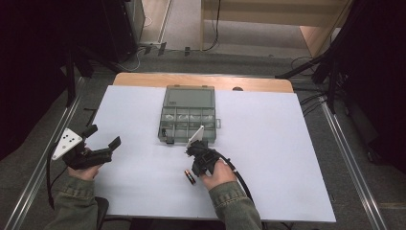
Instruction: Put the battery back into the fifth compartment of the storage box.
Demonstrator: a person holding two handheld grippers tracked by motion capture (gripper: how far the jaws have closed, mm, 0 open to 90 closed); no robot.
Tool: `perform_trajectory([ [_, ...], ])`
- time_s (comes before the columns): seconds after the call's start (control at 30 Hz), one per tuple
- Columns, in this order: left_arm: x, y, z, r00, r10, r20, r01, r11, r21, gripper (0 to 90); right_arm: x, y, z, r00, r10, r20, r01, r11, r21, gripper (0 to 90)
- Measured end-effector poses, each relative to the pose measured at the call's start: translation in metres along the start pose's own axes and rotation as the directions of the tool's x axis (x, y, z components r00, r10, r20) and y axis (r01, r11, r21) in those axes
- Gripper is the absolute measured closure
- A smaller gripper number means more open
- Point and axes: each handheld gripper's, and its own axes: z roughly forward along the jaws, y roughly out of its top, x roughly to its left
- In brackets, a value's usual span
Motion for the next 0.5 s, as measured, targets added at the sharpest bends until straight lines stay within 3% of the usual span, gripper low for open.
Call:
perform_trajectory([
  [0.27, 0.0, 0.0, -0.001, 1.0, -0.003, 0.0, 0.003, 1.0, -0.002, 2.6, -0.001, -0.001, -0.001, 0.9999, 0.0, -0.015, 0.0, 1.0, 0.001, 76.7],
  [0.5, 0.0, 0.0, -0.001, 1.0, 0.001, -0.001, -0.001, 1.0, 0.003, 2.6, -0.005, -0.002, -0.012, 0.9981, 0.001, -0.062, -0.004, 0.999, -0.048, 76.9],
])
